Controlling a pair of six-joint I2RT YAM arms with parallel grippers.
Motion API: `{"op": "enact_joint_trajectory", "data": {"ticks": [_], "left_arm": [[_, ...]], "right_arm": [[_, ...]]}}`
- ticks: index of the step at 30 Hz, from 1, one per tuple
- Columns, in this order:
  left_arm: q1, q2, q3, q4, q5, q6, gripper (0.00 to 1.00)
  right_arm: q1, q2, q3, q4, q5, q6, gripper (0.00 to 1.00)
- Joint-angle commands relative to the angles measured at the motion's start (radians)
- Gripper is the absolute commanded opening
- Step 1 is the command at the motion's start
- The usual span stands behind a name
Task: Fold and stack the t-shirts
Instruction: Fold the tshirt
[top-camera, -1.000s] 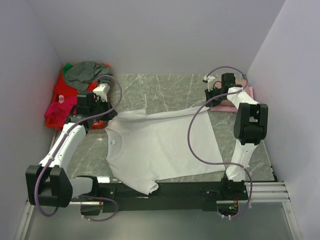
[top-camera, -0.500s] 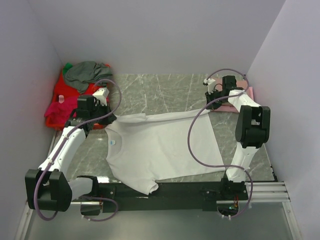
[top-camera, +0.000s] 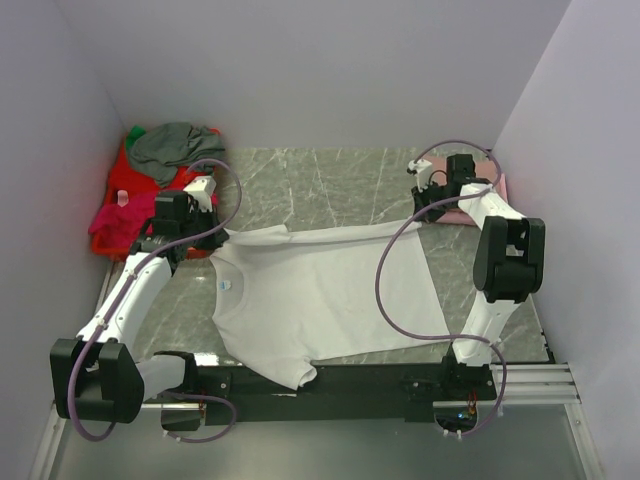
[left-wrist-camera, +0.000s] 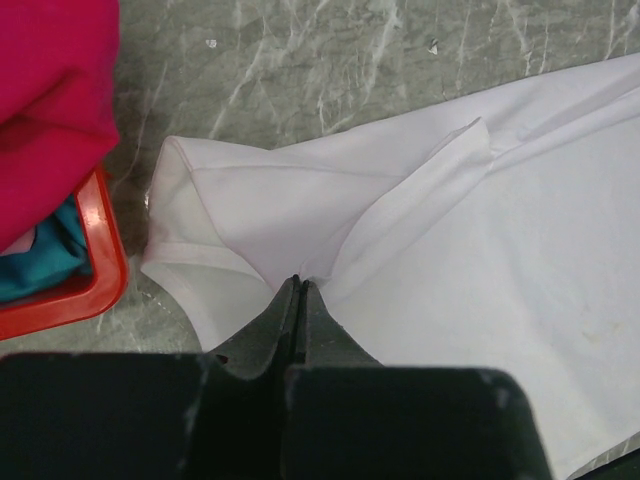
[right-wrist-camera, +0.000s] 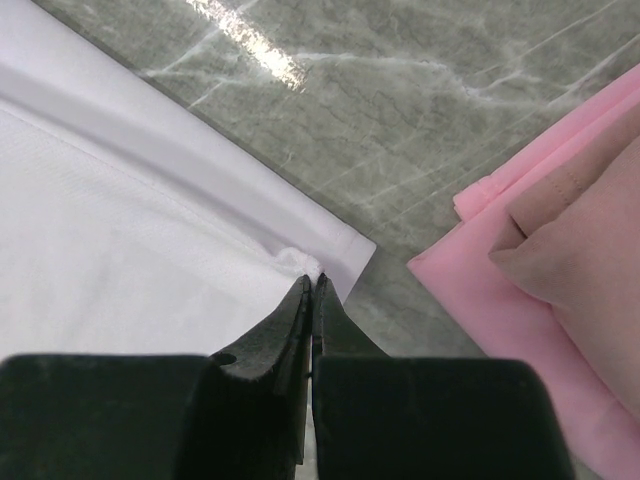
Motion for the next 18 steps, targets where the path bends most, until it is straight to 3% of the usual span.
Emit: {"op": "enact_joint_trajectory", "data": {"ticks": [1, 18], "left_arm": [[-0.002, -0.01, 0.002, 0.012, -0.011, 0.003, 0.0], [-0.002, 0.002, -0.001, 0.002, -0.046, 0.008, 0.0]], "right_arm": [[-0.007, -0.051, -0.013, 0.019, -0.014, -0.02, 0.02], [-0.007, -0.086, -0.076, 0.023, -0.022, -0.036, 0.02]]}}
